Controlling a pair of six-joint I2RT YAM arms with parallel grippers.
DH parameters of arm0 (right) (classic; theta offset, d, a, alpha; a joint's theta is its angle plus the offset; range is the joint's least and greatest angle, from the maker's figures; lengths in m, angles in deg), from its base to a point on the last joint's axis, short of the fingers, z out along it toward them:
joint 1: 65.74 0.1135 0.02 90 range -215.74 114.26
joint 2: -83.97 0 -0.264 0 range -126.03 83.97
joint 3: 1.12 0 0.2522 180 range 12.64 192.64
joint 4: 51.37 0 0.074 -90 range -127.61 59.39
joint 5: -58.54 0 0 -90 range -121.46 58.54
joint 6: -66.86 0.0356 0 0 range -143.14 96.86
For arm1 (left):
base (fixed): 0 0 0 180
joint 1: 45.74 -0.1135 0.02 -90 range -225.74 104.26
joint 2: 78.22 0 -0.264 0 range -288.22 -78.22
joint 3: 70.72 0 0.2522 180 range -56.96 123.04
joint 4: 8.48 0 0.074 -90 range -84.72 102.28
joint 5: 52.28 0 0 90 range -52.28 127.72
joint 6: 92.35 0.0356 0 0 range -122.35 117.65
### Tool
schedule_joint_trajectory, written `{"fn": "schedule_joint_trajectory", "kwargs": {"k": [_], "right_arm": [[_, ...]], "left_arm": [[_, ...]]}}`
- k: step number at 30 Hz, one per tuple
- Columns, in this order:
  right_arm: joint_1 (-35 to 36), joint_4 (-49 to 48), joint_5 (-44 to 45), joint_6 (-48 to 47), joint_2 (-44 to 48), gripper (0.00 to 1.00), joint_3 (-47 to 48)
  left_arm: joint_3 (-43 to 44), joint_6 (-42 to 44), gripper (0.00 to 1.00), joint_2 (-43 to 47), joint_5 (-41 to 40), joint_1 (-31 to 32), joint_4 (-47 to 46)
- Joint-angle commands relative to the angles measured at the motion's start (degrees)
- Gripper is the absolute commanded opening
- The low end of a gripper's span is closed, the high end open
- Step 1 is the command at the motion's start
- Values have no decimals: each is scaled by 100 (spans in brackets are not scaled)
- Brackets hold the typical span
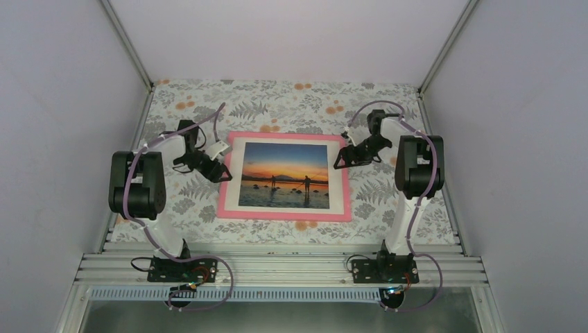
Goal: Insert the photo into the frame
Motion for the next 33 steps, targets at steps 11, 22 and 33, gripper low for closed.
{"fn": "schedule_joint_trajectory", "kwargs": {"k": [11, 22, 33], "right_arm": [[-560, 769, -74, -484, 482, 100, 1262], [-1692, 202, -1228, -323, 1887, 100, 1118], [-2584, -531, -1682, -369, 2861, 100, -1100]], "left_arm": [[2075, -41, 100, 690, -663, -251, 531], [3437, -1352, 100, 880, -607, -1038, 327], [1489, -1927, 100, 1885, -1018, -1280, -439]]}}
